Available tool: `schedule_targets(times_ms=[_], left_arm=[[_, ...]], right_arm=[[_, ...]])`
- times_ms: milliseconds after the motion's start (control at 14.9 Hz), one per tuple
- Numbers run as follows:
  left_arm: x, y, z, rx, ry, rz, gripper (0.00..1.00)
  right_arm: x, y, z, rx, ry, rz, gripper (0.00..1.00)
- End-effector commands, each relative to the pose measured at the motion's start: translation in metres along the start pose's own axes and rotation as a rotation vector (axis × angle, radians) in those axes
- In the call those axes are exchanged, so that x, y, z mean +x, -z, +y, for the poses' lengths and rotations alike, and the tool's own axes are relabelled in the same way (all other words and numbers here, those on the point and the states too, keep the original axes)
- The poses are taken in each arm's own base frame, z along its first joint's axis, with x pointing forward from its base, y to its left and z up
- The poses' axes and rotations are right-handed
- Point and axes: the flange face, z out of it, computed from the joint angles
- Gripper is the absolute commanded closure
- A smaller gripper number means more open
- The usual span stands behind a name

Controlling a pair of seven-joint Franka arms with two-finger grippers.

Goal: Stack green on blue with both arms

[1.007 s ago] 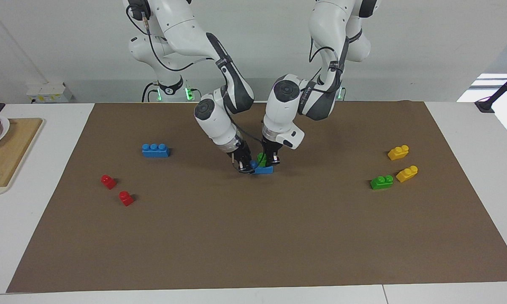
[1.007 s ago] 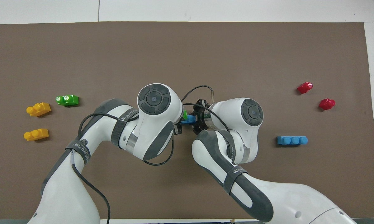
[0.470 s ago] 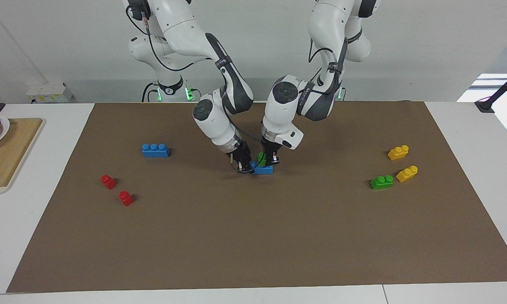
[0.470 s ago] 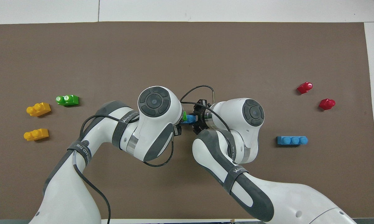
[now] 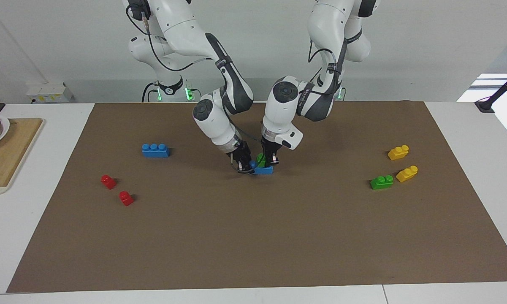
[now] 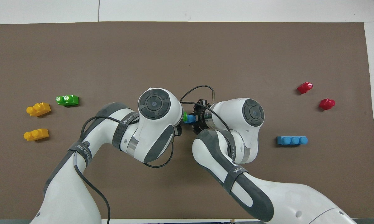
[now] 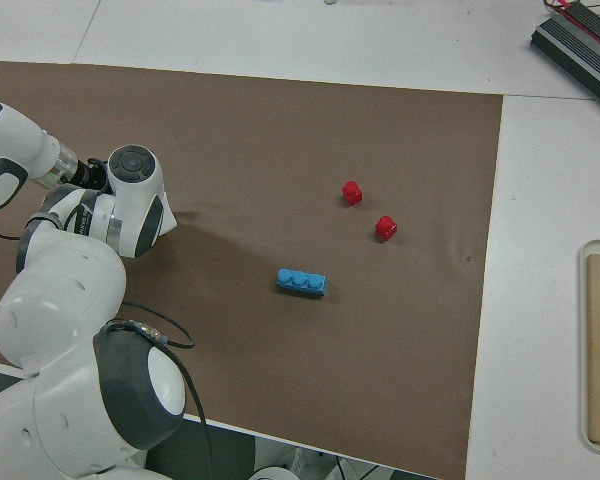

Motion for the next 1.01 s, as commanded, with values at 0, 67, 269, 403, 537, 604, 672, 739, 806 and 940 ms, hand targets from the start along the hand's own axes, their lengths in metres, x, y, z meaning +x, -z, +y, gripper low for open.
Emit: schedule_targets(times_ms=[0,67,269,403,537,604,672,739,806,940], left_arm=[[0.010,-0.022,-0.009,0.010,-0.058,0.034,1.00],[0.011,-0.024,-0.010,0.013,-0.059,0.038,1.00],[0.006,-0.034,-0.015,0.014,-0.073,0.040,1.00],[0.007,-0.042,-0.015,0.023,-0.071,0.048,1.00],[0.007,-0.043,-0.015,0.023,-0.074,0.051,1.00],[0.007,-0.044,-0.015,0.023,-0.079,0.056,1.00],[0.007,-0.051,-0.015,0.017,-0.094,0.071,1.00],[0.007,-0.055,-0.016,0.015,-0.100,0.075,1.00],[0.004,-0.057,-0.019,0.014,-0.108,0.074,1.00],[0.002,-0.062,-0.018,0.003,-0.109,0.066,1.00]], right_arm=[[0.009,-0.003,0.002,0.022,-0.003,-0.005,1.00],[0.009,-0.003,0.002,0.022,-0.003,-0.005,1.00],[0.009,-0.003,0.002,0.022,-0.003,-0.005,1.00],[0.009,-0.003,0.002,0.022,-0.003,-0.005,1.00],[0.009,-0.003,0.002,0.022,-0.003,-0.005,1.00],[0.009,-0.003,0.002,0.022,-0.003,-0.005,1.00],[0.009,-0.003,0.002,0.022,-0.003,-0.005,1.00],[0.009,-0.003,0.002,0.022,-0.003,-0.005,1.00],[0.009,-0.003,0.002,0.022,-0.005,-0.005,1.00],[0.009,-0.003,0.002,0.022,-0.005,-0.005,1.00]])
